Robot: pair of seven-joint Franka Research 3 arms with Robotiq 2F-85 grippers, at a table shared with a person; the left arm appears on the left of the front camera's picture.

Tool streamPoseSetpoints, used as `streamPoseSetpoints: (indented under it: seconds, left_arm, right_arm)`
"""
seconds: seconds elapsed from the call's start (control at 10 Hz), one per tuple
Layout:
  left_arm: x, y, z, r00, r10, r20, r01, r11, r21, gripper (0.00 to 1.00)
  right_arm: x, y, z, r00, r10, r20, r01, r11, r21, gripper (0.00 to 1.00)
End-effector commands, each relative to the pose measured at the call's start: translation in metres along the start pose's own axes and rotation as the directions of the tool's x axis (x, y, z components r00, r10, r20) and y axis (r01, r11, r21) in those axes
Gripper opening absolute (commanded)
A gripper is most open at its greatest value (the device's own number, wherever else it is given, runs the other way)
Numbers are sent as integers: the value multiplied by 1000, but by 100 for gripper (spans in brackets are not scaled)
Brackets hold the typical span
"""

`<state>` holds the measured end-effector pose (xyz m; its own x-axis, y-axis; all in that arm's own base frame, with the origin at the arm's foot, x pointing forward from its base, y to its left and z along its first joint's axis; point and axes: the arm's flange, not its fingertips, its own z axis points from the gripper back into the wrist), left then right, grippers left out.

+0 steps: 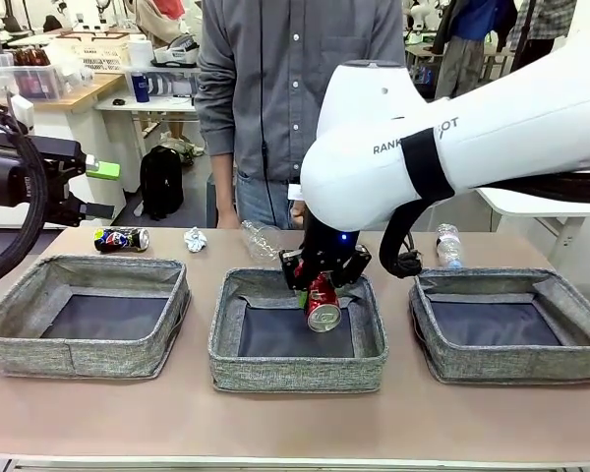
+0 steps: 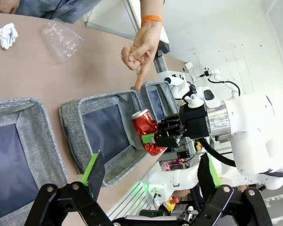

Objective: Sort the waste into the appropriate baskets.
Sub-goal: Place the picked waste into the Fabric basket indicated by the person.

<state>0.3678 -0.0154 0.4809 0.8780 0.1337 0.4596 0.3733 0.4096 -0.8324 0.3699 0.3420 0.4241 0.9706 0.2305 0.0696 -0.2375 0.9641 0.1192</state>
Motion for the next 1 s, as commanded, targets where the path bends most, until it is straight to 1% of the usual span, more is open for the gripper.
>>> streamPoseSetpoints:
  seconds: [0.0, 0.5, 0.7, 0.8, 0.9]
  left_arm:
    - [-1, 0, -3, 1000, -22, 15, 23, 1000, -21, 100]
    - [-1, 0, -3, 1000, -22, 15, 23, 1000, -21, 100]
    - [-1, 0, -3, 1000, -22, 15, 23, 1000, -21, 100]
    - [-1, 0, -3, 1000, -22, 15, 23, 1000, -21, 100]
    - [-1, 0, -3, 1000, -22, 15, 23, 1000, -21, 100]
  right_arm:
    - [-2, -2, 0, 1000, -29, -2, 29, 999, 18, 100]
    - [-2, -5, 0, 999, -38, -9, 38, 999, 26, 100]
    - [-2, -9, 6, 998, -60, -8, 60, 998, 26, 100]
    - [-4, -15, 19, 997, -78, 4, 78, 995, 70, 100]
    - [-10, -28, 42, 994, -106, 9, 103, 977, 185, 100]
